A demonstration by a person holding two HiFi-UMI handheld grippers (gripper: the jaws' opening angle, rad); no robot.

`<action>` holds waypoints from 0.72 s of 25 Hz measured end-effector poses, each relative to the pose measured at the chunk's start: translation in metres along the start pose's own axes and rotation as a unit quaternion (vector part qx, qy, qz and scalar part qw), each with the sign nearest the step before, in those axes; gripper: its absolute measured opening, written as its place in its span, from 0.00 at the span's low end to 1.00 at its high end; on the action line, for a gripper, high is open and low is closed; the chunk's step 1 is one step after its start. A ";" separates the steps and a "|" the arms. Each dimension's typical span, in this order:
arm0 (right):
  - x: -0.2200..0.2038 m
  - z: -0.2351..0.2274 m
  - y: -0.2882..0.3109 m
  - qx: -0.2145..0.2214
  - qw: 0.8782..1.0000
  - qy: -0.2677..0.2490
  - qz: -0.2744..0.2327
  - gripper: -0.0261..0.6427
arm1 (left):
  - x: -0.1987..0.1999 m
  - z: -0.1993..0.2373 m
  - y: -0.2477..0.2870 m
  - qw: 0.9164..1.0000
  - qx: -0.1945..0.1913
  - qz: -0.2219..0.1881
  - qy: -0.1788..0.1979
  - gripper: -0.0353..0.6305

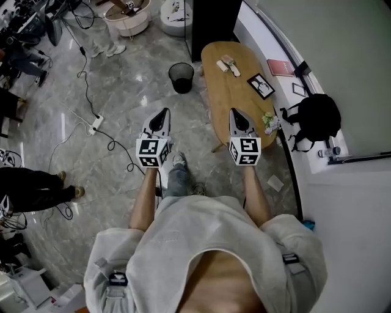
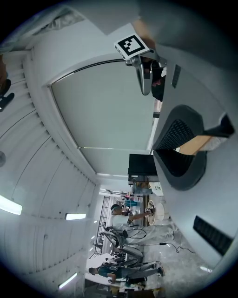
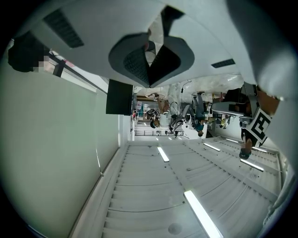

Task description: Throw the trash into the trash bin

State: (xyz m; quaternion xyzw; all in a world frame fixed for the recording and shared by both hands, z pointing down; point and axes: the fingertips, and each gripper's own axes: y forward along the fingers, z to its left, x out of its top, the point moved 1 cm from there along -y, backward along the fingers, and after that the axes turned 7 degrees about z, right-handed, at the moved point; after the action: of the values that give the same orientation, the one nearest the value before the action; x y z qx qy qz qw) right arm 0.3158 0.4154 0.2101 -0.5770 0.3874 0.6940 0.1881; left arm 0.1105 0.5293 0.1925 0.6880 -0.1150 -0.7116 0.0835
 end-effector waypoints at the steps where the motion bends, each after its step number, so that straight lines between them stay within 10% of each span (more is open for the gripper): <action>1: 0.001 -0.001 0.005 0.000 1.000 0.000 0.000 0.08 | 0.000 0.003 0.005 1.000 -0.001 0.000 -0.001 0.08; 18: 0.064 -0.051 0.182 -0.029 1.000 -0.002 0.010 0.08 | 0.052 0.116 0.178 0.999 -0.037 -0.013 -0.010 0.08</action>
State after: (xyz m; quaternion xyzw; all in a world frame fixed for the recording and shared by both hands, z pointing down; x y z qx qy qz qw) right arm 0.2032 0.2504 0.2058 -0.5767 0.3728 0.7079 0.1654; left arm -0.0144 0.3498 0.1957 0.6790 -0.0801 -0.7231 0.0985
